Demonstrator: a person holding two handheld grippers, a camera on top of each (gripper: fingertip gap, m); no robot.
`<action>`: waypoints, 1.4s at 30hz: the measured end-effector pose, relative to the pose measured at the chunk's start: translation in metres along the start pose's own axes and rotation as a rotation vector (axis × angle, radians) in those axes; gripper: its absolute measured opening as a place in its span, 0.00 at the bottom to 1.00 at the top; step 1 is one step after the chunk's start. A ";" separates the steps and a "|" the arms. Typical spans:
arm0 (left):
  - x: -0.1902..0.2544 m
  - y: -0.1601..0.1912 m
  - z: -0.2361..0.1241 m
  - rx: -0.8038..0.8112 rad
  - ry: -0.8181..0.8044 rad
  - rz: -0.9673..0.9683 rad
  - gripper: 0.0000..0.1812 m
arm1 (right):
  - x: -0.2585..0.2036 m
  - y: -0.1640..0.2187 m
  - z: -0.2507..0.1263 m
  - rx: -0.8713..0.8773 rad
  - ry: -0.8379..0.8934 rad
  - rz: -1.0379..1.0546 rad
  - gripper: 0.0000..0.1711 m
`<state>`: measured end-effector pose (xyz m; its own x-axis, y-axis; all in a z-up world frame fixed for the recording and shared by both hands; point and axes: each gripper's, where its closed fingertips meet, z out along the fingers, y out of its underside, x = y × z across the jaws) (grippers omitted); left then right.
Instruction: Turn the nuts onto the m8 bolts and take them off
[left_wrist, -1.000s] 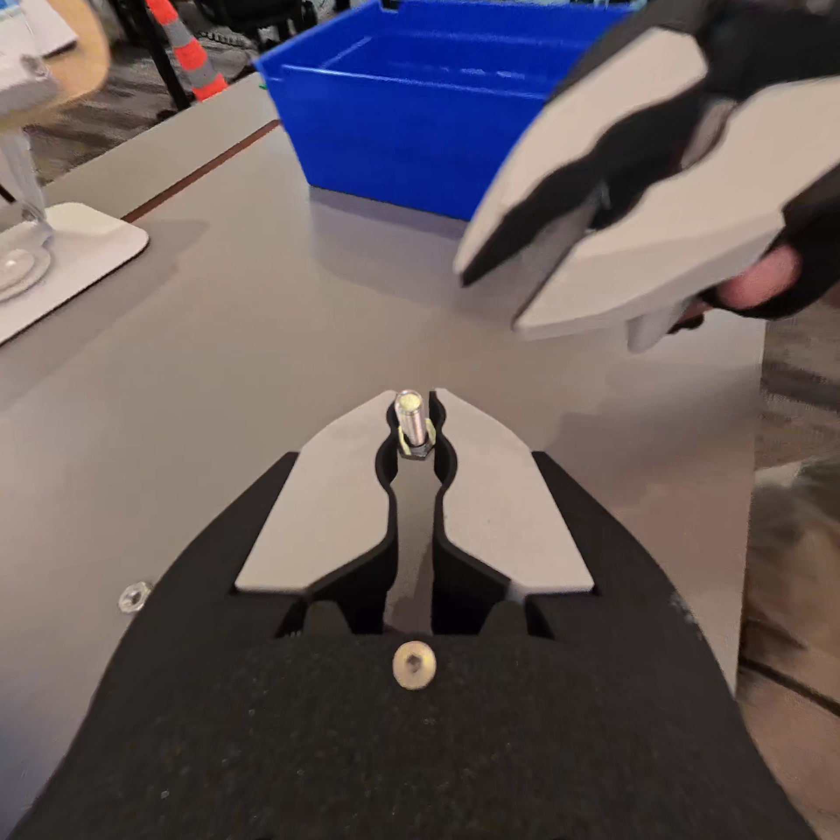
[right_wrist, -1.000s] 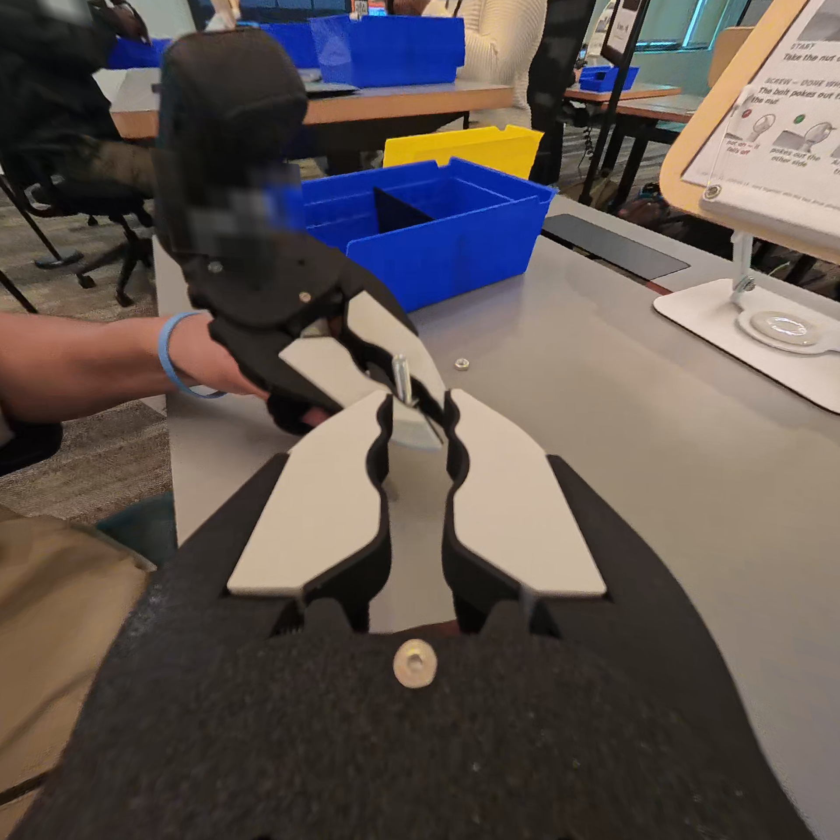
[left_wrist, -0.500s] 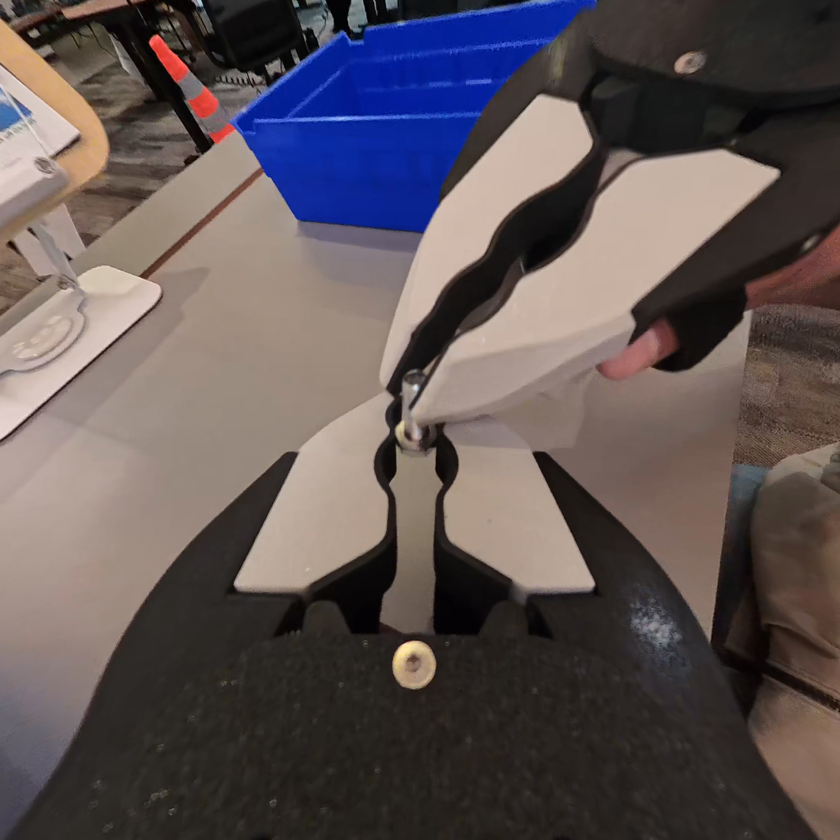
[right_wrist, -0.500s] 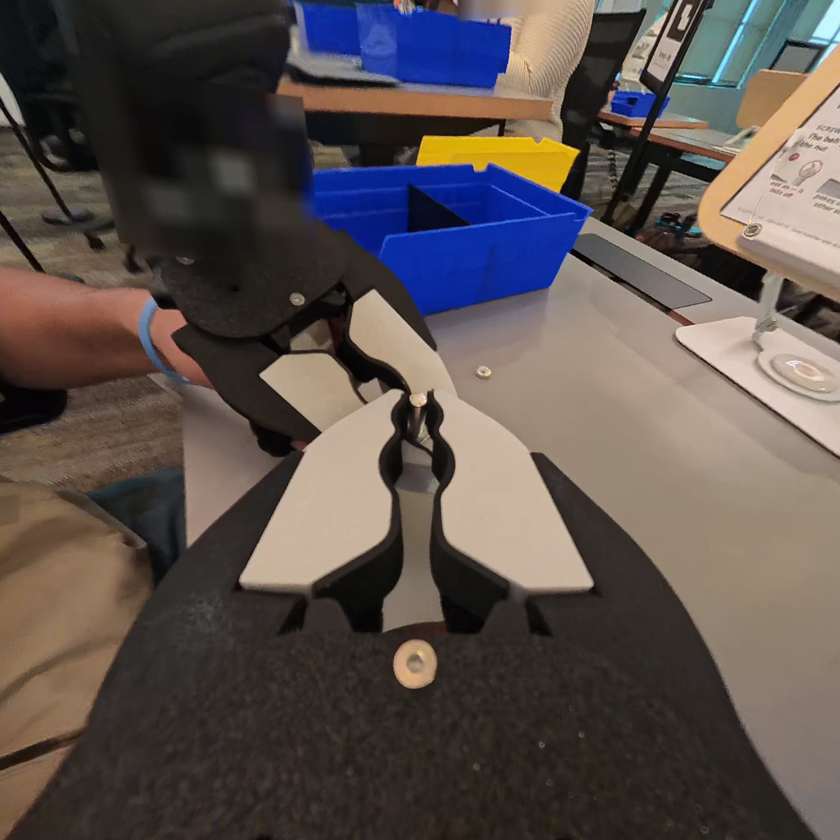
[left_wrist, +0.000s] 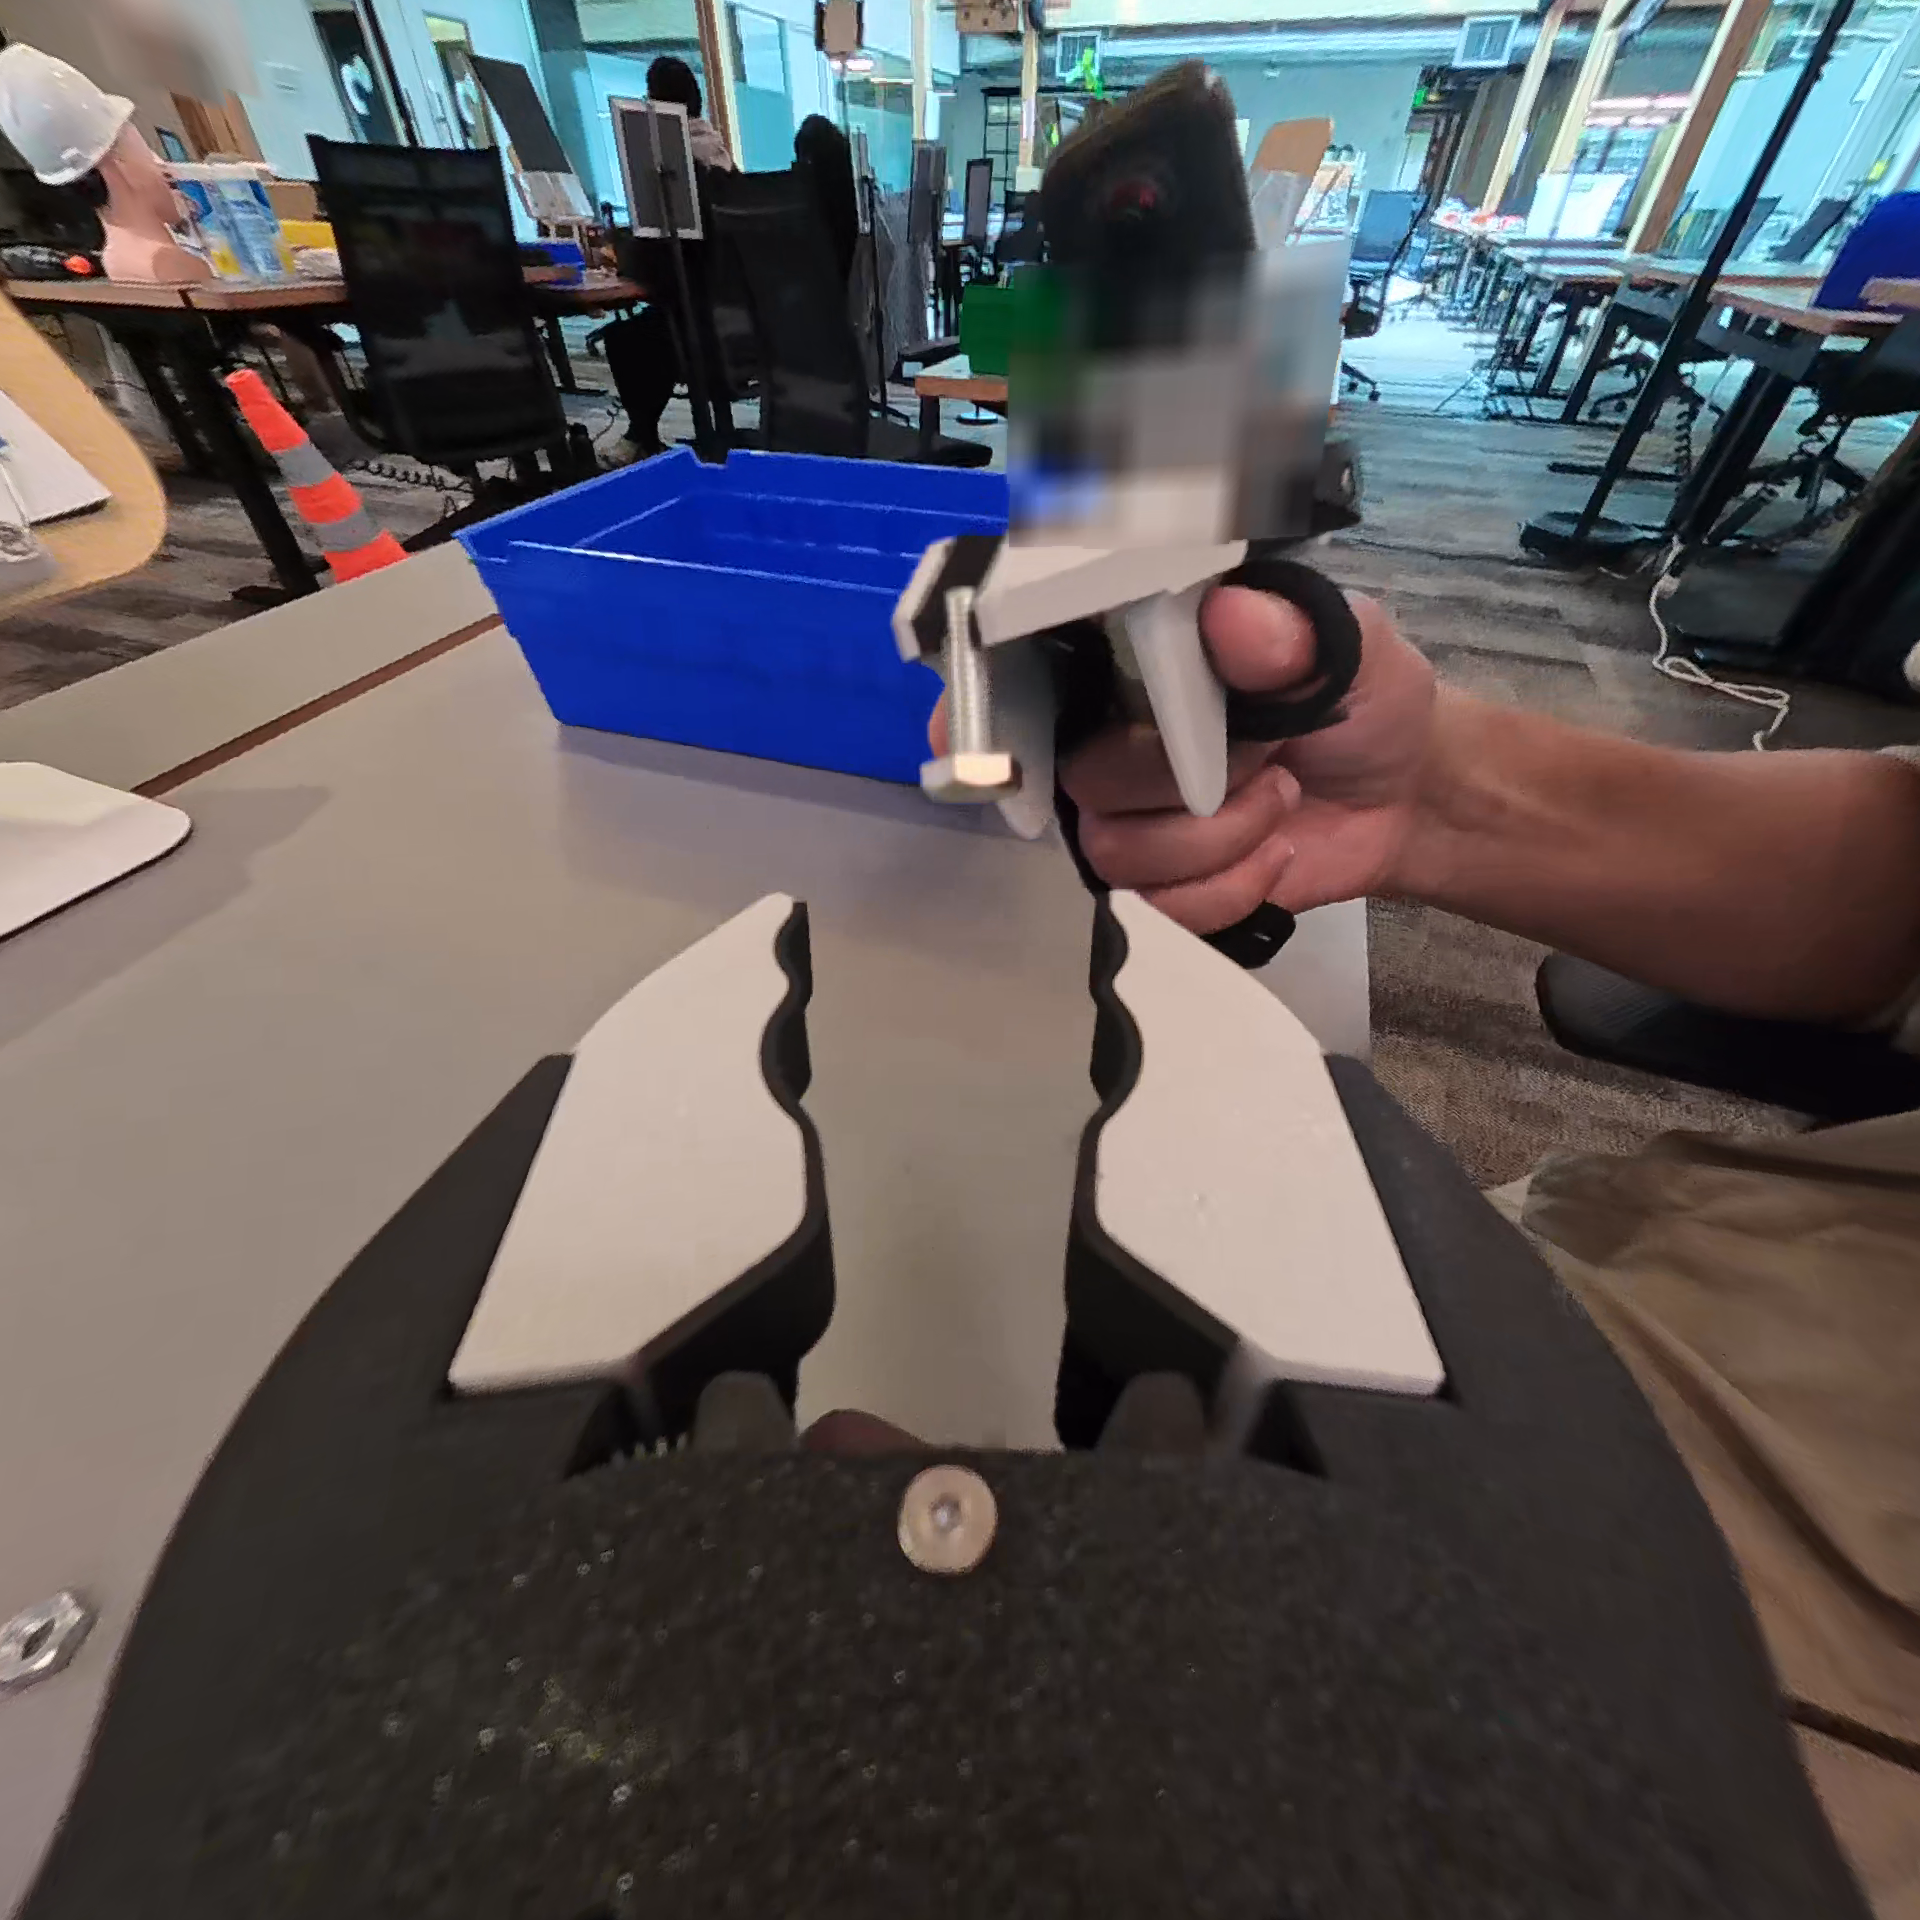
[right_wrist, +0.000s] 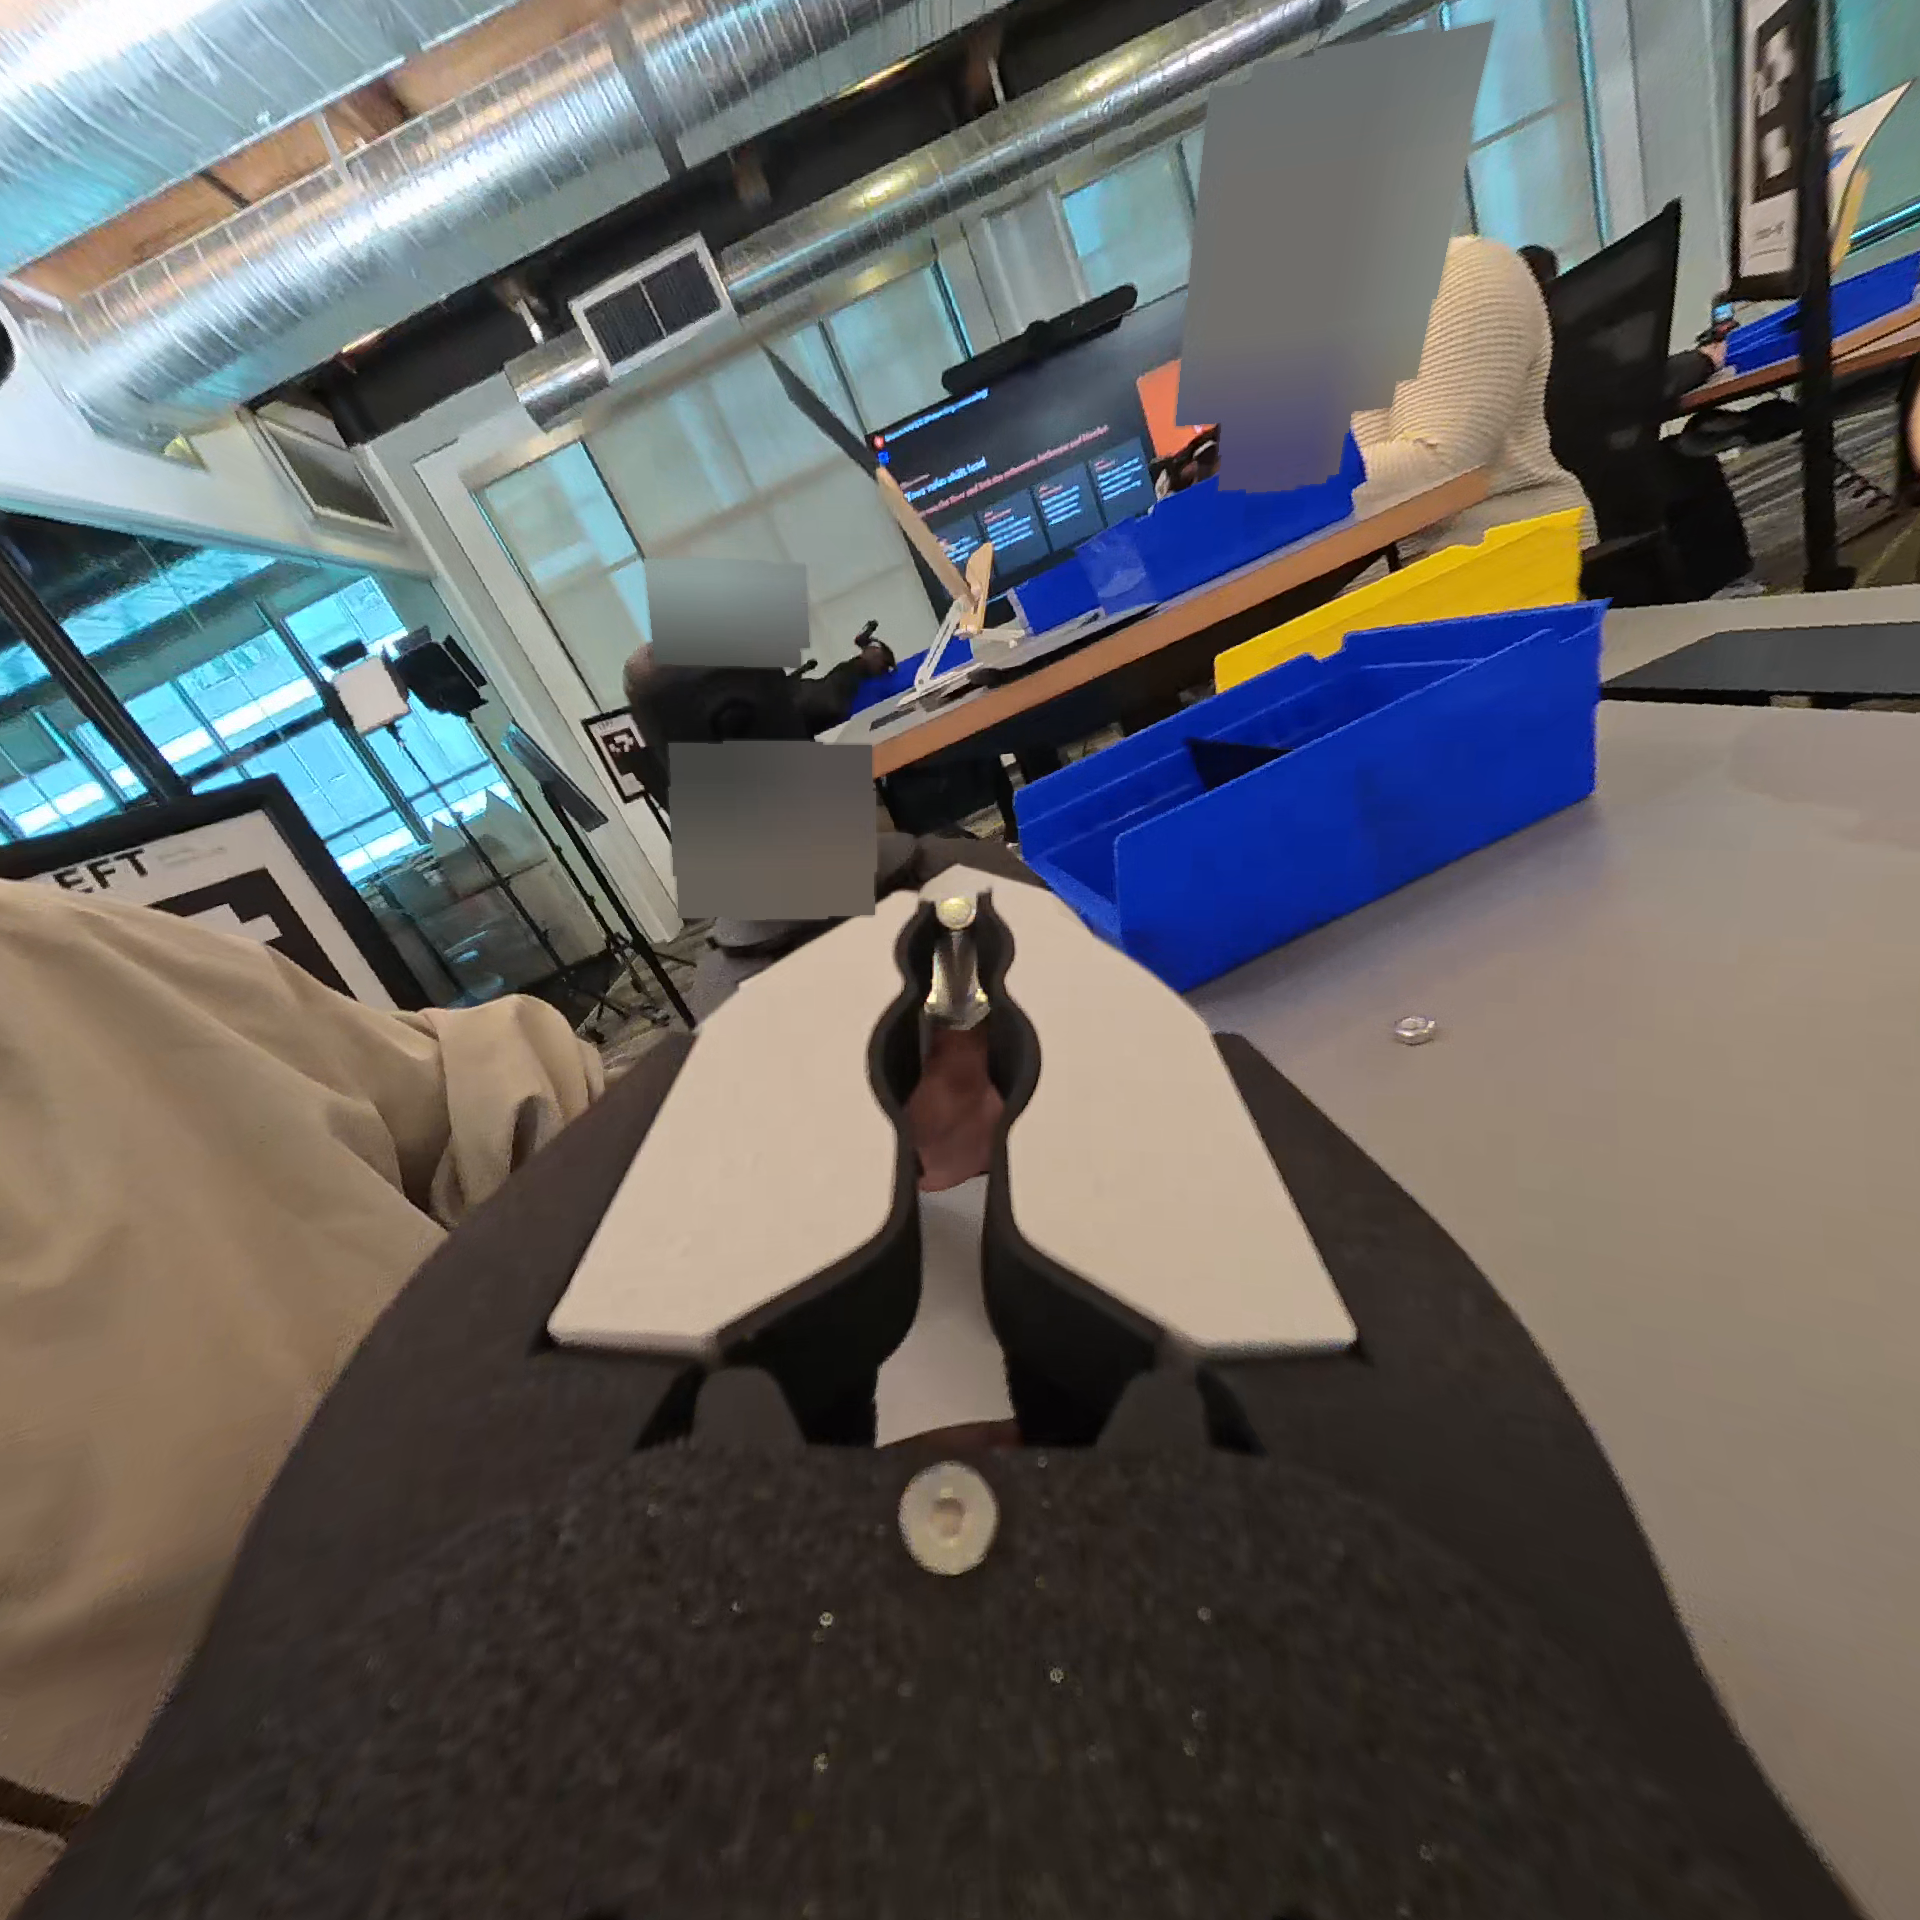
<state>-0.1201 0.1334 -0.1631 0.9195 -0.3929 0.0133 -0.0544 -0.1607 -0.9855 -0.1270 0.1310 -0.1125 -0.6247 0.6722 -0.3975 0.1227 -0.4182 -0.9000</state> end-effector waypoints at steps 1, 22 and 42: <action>0.004 -0.001 0.000 0.007 0.016 0.006 0.28 | -0.003 0.001 0.002 -0.001 -0.015 0.006 0.04; 0.013 -0.019 -0.015 0.093 -0.004 0.120 0.09 | -0.013 0.010 0.011 0.005 -0.086 0.072 0.04; -0.119 0.008 -0.118 0.080 -0.535 -0.022 0.09 | 0.096 0.010 -0.065 -0.342 0.797 -0.466 0.19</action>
<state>-0.2759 0.0720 -0.1521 0.9911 0.1288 -0.0329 -0.0219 -0.0859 -0.9961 -0.1356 0.2309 -0.1712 0.0200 0.9927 0.1190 0.2915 0.1080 -0.9505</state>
